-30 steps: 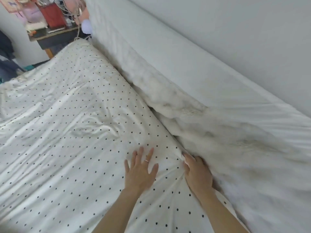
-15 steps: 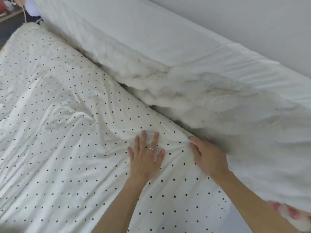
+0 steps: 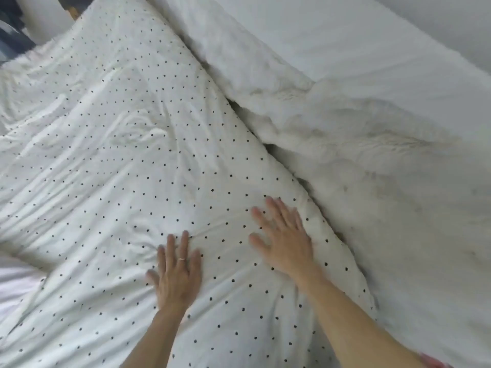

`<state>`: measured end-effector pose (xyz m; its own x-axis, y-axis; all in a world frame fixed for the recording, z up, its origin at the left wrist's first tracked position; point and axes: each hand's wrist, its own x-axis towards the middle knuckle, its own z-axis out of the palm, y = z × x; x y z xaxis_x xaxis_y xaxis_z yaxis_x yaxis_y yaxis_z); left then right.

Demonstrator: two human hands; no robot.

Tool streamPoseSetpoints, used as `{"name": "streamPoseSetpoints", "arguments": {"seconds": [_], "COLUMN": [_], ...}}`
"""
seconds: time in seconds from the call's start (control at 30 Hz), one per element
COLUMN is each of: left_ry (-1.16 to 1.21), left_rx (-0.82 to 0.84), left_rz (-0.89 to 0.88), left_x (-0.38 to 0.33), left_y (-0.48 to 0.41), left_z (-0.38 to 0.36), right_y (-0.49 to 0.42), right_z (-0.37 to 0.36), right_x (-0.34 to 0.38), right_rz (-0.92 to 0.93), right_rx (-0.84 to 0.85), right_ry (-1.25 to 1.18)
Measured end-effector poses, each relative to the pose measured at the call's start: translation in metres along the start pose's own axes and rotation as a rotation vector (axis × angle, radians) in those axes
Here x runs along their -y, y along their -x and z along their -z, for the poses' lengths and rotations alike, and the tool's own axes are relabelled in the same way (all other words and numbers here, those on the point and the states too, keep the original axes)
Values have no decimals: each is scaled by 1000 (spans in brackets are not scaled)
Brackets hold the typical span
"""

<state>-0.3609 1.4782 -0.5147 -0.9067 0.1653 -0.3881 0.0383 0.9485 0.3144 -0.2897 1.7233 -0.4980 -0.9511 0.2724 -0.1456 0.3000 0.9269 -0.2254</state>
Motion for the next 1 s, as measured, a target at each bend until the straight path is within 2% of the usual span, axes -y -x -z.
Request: {"name": "streamPoseSetpoints", "arguments": {"seconds": [0.1,0.23,0.27,0.33,0.4,0.47,0.67,0.8,1.0], "left_ry": [-29,25,43,88,110,147,245,233,220], "left_rx": [65,246,302,357,375,358,131,-81,-269], "left_rz": [46,153,146,124,116,158,312,439,541], "left_x": [1,-2,-1,11,23,44,168,284,435], "left_y": [15,26,29,40,53,72,154,234,344], "left_z": [-4,13,18,43,67,97,217,302,367], "right_y": [4,-2,-3,-3,1,6,40,89,168], "right_z": [-5,11,19,40,55,73,125,153,158], "right_x": [-35,11,23,61,102,153,336,470,614], "right_rz": [-293,-344,-312,-116,76,189,513,736,861], "right_rx": [117,189,197,233,253,252,214,169,163], "right_ry": [7,81,138,235,231,177,22,-50,-120]}}
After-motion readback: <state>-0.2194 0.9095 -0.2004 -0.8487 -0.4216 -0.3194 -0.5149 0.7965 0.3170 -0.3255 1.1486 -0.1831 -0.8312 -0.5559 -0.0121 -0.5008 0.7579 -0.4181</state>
